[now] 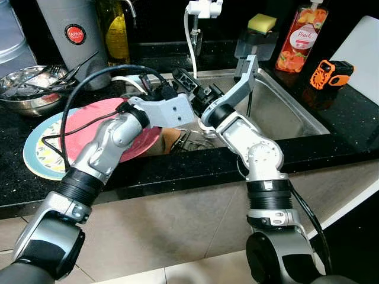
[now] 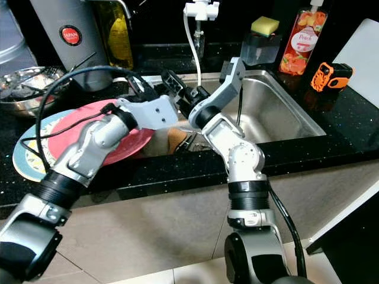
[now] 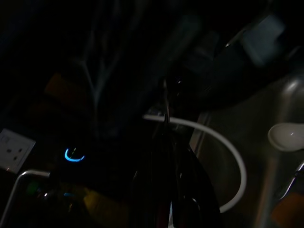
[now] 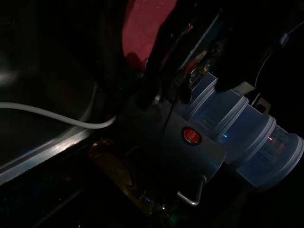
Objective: Kitchen organization
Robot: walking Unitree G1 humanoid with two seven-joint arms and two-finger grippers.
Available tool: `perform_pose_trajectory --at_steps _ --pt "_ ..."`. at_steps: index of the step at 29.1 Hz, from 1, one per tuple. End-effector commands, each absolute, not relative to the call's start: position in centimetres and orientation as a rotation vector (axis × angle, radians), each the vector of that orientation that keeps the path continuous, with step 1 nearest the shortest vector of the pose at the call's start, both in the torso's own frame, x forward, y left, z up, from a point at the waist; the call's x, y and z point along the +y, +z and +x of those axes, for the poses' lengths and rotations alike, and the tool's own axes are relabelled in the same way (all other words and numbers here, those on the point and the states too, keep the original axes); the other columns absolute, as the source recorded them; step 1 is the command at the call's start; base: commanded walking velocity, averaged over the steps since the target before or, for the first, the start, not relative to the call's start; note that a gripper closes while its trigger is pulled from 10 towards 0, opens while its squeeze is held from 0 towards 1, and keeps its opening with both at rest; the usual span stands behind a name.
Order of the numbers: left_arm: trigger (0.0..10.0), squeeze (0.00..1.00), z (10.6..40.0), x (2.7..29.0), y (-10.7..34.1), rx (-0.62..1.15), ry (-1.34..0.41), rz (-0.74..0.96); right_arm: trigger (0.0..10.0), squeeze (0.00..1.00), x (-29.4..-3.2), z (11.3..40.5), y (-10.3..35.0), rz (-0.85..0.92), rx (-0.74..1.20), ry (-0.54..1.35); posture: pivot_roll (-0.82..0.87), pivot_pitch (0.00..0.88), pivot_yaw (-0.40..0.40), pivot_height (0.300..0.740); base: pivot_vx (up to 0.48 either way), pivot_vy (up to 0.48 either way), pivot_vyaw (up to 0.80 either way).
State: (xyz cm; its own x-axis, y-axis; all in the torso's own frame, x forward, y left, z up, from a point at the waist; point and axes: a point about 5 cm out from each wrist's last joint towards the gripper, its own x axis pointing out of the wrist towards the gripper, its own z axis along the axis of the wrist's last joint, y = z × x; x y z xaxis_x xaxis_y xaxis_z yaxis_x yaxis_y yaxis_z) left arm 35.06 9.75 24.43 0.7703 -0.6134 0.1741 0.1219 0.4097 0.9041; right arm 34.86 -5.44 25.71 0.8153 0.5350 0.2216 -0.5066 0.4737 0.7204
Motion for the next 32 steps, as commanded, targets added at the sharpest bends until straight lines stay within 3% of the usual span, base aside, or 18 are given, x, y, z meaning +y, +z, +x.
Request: perform_pose_trajectory --at_steps 1,2,3,20,21,22,23,25,26,28,29,32 --pt "10.0 0.00 34.7 8.6 24.3 -0.551 -0.546 1.057 1.8 0.00 -3.3 34.6 26.8 0.926 0.029 0.680 0.18 0.000 -0.026 0.740 0.000 0.000 0.00" --pt "10.0 0.00 34.7 8.6 24.3 -0.551 -0.546 1.057 1.8 0.00 -3.3 34.6 26.8 0.926 0.029 0.680 0.18 0.000 -0.026 0.740 0.000 0.000 0.00" --pt "10.0 0.00 34.7 8.6 24.2 -0.549 -0.551 1.060 0.0 0.00 -3.4 34.6 26.8 0.926 0.024 0.673 0.18 0.000 -0.027 0.740 0.000 0.000 0.00" --pt "10.0 0.00 35.0 9.1 25.2 -0.575 -0.505 1.062 0.0 0.00 -4.1 34.9 27.2 0.978 -0.016 0.644 0.19 0.000 -0.029 0.740 0.000 0.000 0.00" --pt "10.0 0.61 35.0 9.1 25.4 -0.581 -0.504 1.054 0.0 0.00 -4.4 35.1 27.3 0.999 -0.031 0.622 0.19 0.000 -0.029 0.740 0.000 0.000 0.00" --pt "10.0 0.61 35.0 9.1 25.4 -0.581 -0.504 1.054 0.0 0.00 -4.4 35.1 27.3 0.999 -0.031 0.622 0.19 0.000 -0.029 0.740 0.000 0.000 0.00" --pt "10.0 1.00 35.0 9.2 25.4 -0.580 -0.505 1.037 0.0 0.00 -4.6 35.2 27.4 1.007 -0.037 0.610 0.19 0.000 -0.029 0.740 0.000 0.000 0.00" --pt "10.0 1.00 35.0 9.3 25.7 -0.585 -0.493 1.036 0.0 0.00 -4.9 35.4 27.5 1.023 -0.051 0.594 0.19 0.000 -0.029 0.740 0.000 0.000 0.00" --pt "10.0 0.67 35.0 9.3 25.7 -0.573 -0.499 1.023 4.1 0.00 -5.2 35.6 27.6 1.031 -0.063 0.586 0.19 0.000 -0.029 0.740 0.000 0.000 0.00" --pt "10.0 0.67 34.9 9.3 25.6 -0.566 -0.507 1.014 4.1 0.00 -5.3 35.6 27.7 1.032 -0.068 0.583 0.19 0.000 -0.029 0.740 0.000 0.000 0.00" --pt "10.0 0.00 34.8 9.3 25.8 -0.563 -0.514 0.975 10.0 0.00 -5.5 35.6 27.7 1.036 -0.077 0.574 0.20 0.000 -0.029 0.740 0.000 0.000 0.00" --pt "10.0 0.00 34.4 9.2 26.4 -0.571 -0.530 0.883 10.0 0.00 -6.0 36.0 27.5 1.005 -0.089 0.524 0.20 0.000 -0.028 0.740 0.000 0.000 0.00"
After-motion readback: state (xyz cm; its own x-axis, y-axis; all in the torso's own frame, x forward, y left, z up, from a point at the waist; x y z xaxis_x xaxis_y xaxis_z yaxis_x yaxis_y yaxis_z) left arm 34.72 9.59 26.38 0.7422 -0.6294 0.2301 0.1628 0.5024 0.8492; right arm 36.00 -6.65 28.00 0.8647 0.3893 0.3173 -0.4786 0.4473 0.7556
